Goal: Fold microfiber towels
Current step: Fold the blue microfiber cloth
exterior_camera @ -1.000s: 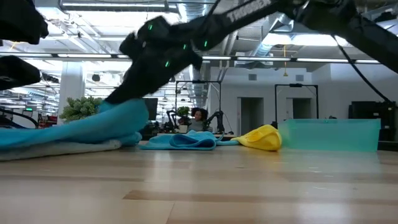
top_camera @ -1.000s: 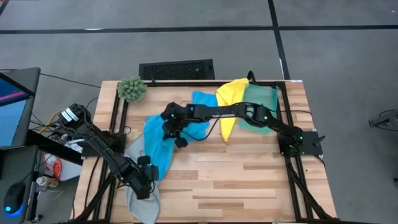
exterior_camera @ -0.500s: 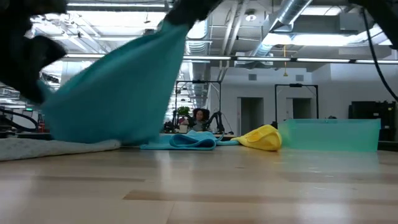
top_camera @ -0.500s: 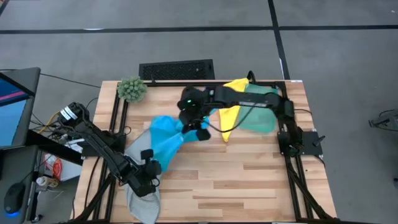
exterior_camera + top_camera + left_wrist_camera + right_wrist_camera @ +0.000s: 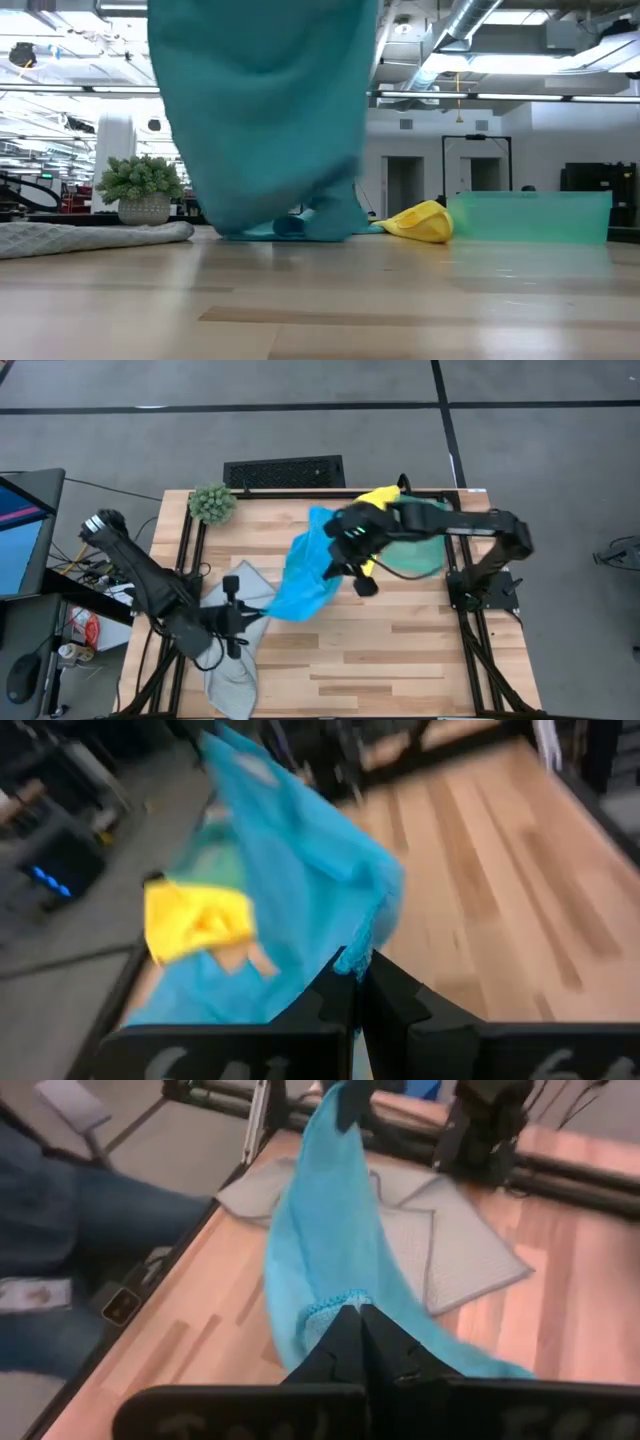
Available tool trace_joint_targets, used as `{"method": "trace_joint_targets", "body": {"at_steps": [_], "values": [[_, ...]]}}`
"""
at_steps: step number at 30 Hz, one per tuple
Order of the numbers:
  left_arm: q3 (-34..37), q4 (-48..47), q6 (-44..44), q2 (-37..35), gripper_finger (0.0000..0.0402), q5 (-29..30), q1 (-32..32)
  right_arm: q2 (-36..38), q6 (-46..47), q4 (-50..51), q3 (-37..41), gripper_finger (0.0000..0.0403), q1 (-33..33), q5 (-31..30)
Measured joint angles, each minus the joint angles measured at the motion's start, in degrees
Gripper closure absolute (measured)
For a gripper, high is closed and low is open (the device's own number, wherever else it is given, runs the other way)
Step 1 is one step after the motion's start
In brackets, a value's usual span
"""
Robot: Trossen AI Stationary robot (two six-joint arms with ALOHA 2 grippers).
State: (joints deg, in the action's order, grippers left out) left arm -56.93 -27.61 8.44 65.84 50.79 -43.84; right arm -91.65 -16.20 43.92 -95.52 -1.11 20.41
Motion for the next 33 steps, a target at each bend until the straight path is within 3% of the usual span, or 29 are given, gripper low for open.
{"method": "trace_joint_targets", "body": {"at_steps": [4,8,15,18,20,27,33], "values": [[-0.02,4.38,-6.38,-2.62,0.0401,-0.07,2.6,8.82,4.07,-11.95,11.79,0.0397,-5.23,-12.57],[-0.02,7.31,-10.06,-3.04,0.0401,-3.12,6.71,16.61,6.01,-24.46,24.24,0.0397,-11.37,-30.53],[0.0,8.93,-17.6,-3.65,0.0401,-4.61,14.01,23.08,5.74,-46.11,42.32,0.0396,-19.15,-62.1],[-0.02,9.56,-22.86,-5.08,0.0401,-4.44,18.88,24.34,2.33,-53.56,47.09,0.0396,-19.37,-71.99],[0.04,9.37,-26.24,-6.24,0.0401,-5.22,22.67,25.11,-1.04,-59.58,49.26,0.0396,-18.19,-74.47],[0.0,16.83,-42.7,-11.43,0.0401,-13.65,36.91,27.95,-15.72,-77.36,52.03,0.0396,-11.46,-74.2],[-3.5,14.49,-48.47,-13.29,0.0402,-16.28,41.14,28.84,-24.17,-87.95,52.03,0.0396,-9.98,-72.39]]}}
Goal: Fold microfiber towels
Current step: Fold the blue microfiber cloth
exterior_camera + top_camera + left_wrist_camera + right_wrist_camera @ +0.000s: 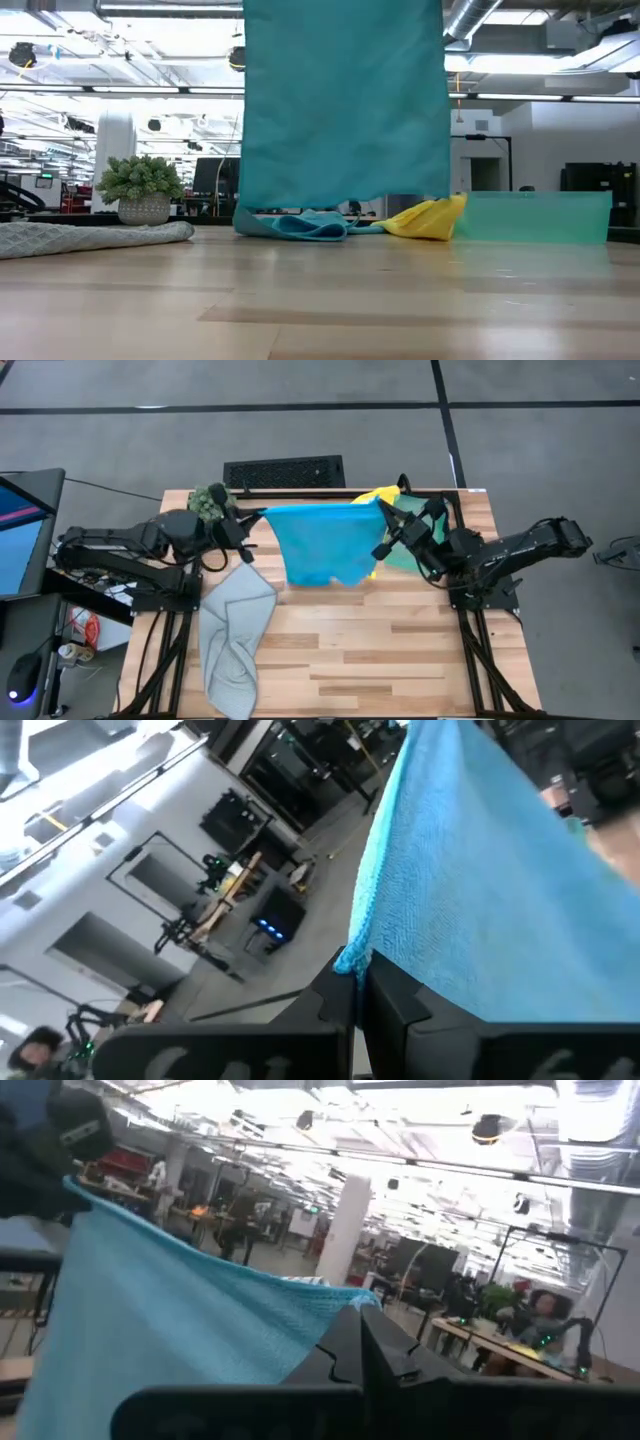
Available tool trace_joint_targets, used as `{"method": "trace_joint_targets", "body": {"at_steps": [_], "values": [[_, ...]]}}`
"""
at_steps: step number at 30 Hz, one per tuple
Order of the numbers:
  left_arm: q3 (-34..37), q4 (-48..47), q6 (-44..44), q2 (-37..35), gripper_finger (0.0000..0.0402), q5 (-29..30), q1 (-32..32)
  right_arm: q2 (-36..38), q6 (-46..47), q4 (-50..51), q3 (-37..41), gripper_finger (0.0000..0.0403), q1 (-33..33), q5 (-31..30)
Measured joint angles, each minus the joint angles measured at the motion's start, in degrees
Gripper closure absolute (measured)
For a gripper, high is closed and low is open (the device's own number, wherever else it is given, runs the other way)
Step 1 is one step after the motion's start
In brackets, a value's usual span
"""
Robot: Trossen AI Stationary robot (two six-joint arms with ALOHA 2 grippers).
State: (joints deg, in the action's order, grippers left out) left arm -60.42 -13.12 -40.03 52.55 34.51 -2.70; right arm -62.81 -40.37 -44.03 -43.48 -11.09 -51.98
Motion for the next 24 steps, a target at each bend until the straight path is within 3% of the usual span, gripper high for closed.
{"method": "trace_joint_targets", "body": {"at_steps": [3,7,13,18,24], "values": [[-3.43,-7.03,0.62,0.06,0.0402,-0.19,-1.21,0.03,0.16,1.32,0.0,0.0396,-2.4,-0.14],[-5.32,-15.8,7.7,0.57,0.0402,-0.97,-4.82,-1.62,3.2,5.46,-0.02,0.0396,-7.95,-3.74],[-1.08,-28.22,27.5,1.84,0.0401,-7.2,-11.54,-7.24,20.35,15.52,0.0,0.0396,-16.43,-6.98],[4.3,-28.99,43.5,2.85,0.0401,-9.97,-20.24,-14.87,33.93,15.28,0.0,0.0396,-23.23,-8.24],[7.62,-26.04,62.26,4.6,0.0401,-8.68,-32.94,-24.84,43.48,8.6,0.0,0.0396,-30.72,-16.6]]}}
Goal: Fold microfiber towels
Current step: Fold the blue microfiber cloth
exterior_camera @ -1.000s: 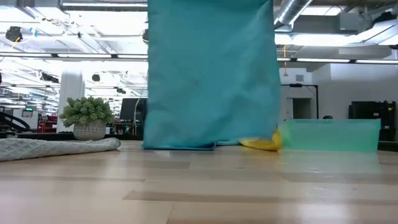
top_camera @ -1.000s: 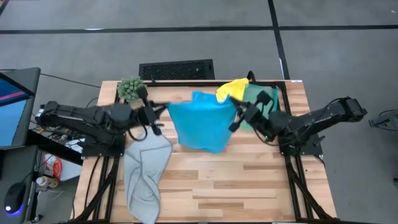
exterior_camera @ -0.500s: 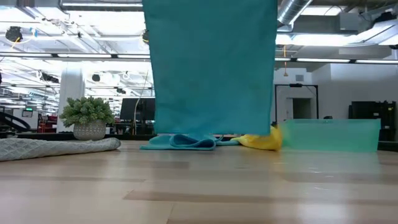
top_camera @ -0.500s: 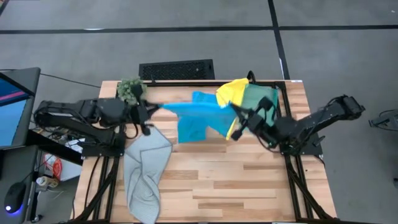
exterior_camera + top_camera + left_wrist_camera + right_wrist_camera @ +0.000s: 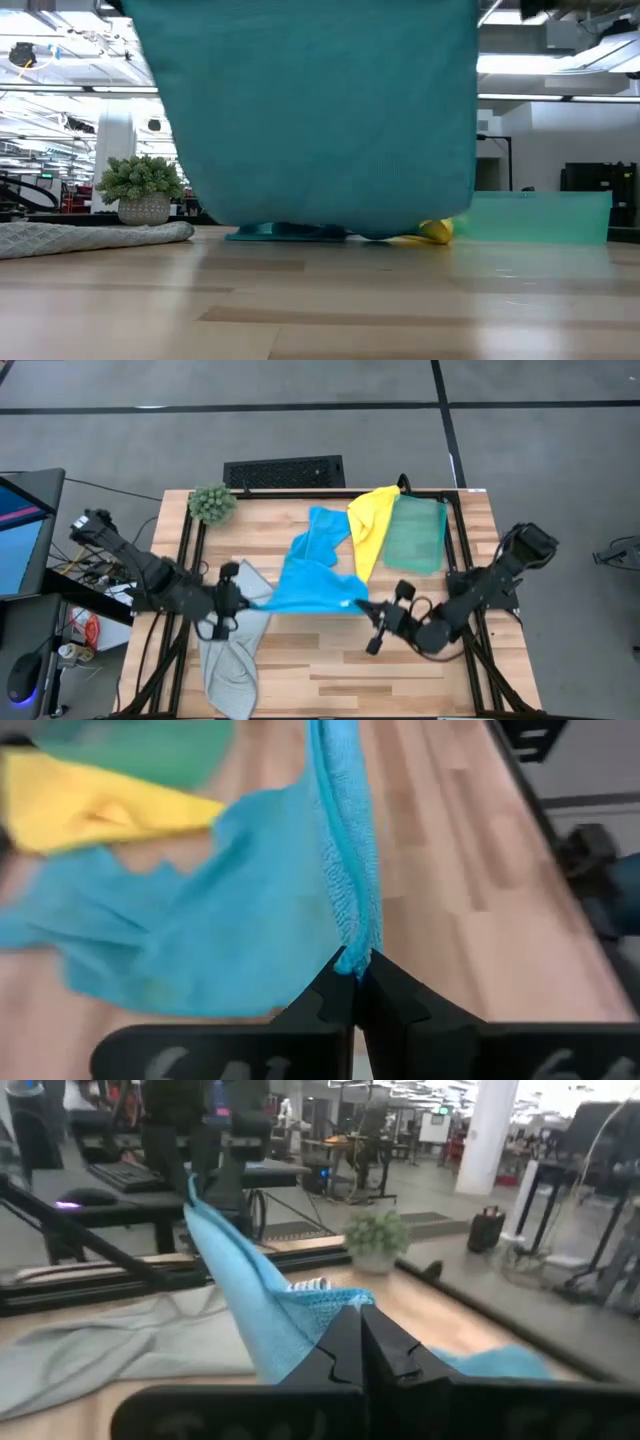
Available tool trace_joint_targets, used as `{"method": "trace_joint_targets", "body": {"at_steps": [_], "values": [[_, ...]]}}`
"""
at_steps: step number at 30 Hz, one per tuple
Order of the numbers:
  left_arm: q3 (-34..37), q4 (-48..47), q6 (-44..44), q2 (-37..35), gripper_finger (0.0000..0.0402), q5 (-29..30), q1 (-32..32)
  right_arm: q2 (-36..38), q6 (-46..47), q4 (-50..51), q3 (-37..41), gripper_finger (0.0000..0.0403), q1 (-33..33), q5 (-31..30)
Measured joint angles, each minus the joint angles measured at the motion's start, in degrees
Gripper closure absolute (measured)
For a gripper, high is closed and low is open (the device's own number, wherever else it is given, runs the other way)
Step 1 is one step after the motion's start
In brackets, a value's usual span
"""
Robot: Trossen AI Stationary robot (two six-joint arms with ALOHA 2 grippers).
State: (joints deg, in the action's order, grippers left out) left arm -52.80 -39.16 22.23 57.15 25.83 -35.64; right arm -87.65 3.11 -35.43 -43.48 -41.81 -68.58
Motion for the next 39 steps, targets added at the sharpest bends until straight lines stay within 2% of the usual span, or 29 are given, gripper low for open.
{"method": "trace_joint_targets", "body": {"at_steps": [4,9,17,23,26,33,39], "values": [[2.48,5.77,7.61,2.95,0.0401,0.52,-6.3,-5.88,5.98,-4.52,-0.02,0.0393,-3.57,-0.76],[3.35,9.81,14.42,10.14,0.0401,0.35,-10.48,-11.76,11.96,-11.55,-0.04,0.0389,-7.1,-0.84],[3.42,17.72,16.08,21.68,0.0401,-3.09,-12.89,-20.57,23.37,-13.84,-3.53,0.039,-11.86,-0.8],[3.42,25.58,18.32,28.13,0.0401,-7.24,-13.58,-25.84,28.08,-13.67,-7.61,0.0389,-13.7,-0.8],[3.44,27.14,19.32,29.11,0.0401,-7.75,-13.57,-27.46,30.11,-13.43,-9.07,0.039,-14.18,-0.71],[3.42,30.03,27.8,29.13,0.0401,-10.02,-15.12,-29.03,35.94,-12.82,-10.67,0.0389,-16.82,-1.68],[3.42,36.04,31.48,29.13,0.0401,-6.9,-18.65,-28.97,35.63,-13.01,-11.65,0.0391,-18.81,-3.33]]}}
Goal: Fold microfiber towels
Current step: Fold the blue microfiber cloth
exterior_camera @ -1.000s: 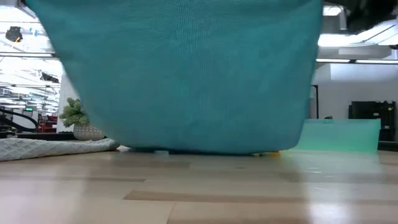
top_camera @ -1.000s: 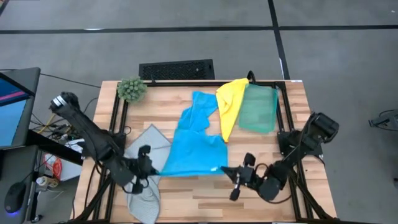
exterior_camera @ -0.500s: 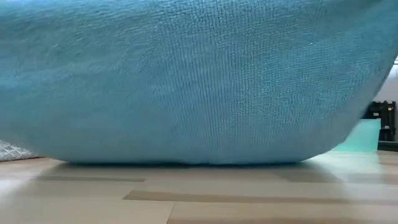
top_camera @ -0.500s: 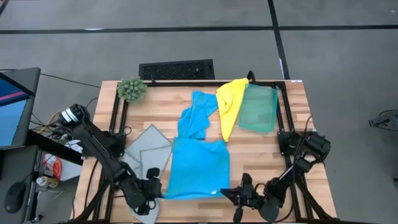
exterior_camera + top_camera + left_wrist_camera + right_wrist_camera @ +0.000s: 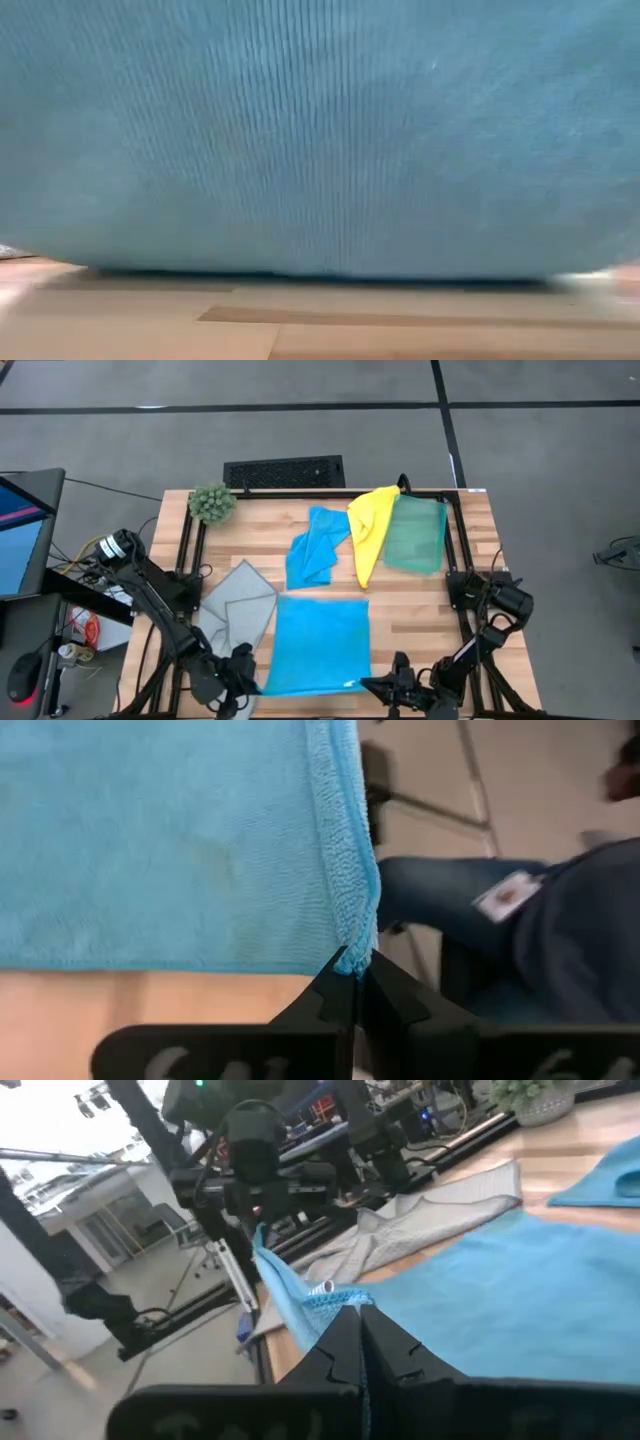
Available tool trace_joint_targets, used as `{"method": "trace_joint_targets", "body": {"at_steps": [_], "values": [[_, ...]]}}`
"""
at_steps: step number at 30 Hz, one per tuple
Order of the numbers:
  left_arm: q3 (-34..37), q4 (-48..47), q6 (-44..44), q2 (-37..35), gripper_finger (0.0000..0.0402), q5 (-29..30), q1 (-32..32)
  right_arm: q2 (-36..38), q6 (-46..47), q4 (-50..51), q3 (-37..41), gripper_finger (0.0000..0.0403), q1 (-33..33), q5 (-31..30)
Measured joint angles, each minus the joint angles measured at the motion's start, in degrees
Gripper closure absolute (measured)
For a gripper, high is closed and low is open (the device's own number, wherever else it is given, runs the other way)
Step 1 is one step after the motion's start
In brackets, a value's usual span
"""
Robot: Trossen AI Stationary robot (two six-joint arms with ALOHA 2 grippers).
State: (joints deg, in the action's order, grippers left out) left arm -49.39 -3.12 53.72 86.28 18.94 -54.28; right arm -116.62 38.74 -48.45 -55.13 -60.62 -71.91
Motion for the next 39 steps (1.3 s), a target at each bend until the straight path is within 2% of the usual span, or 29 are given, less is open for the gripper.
{"method": "trace_joint_targets", "body": {"at_steps": [5,12,16,20,23,32,39], "values": [[-0.02,0.88,-6.32,0.0,0.0401,6.72,-0.96,0.0,-0.17,2.7,0.11,0.0389,0.0,-3.84],[-0.02,-11.28,-7.36,0.0,0.0401,9.91,3.18,0.0,0.48,9.19,0.13,0.0389,2.58,-6.25],[0.0,-16.33,-8.31,0.0,0.0401,11.74,5.54,0.0,6.72,17.01,0.15,0.0387,5.23,-5.3],[0.0,-17.48,-12.7,0.0,0.0401,14.31,7.38,0.0,17.49,28.48,0.18,0.039,7.8,-2.5],[0.0,-17.52,-15.77,0.0,0.0402,14.58,8.91,0.02,22.45,34.12,0.2,0.0388,9.02,-2.15],[0.0,-18.57,-21.2,0.0,0.0402,15.0,13.39,0.25,23.5,40.04,0.22,0.0393,10.55,-1.59],[0.0,-18.53,-23.58,0.0,0.0402,14.73,15.21,3.62,26.38,52.17,0.2,0.0391,10.85,-1.03]]}}
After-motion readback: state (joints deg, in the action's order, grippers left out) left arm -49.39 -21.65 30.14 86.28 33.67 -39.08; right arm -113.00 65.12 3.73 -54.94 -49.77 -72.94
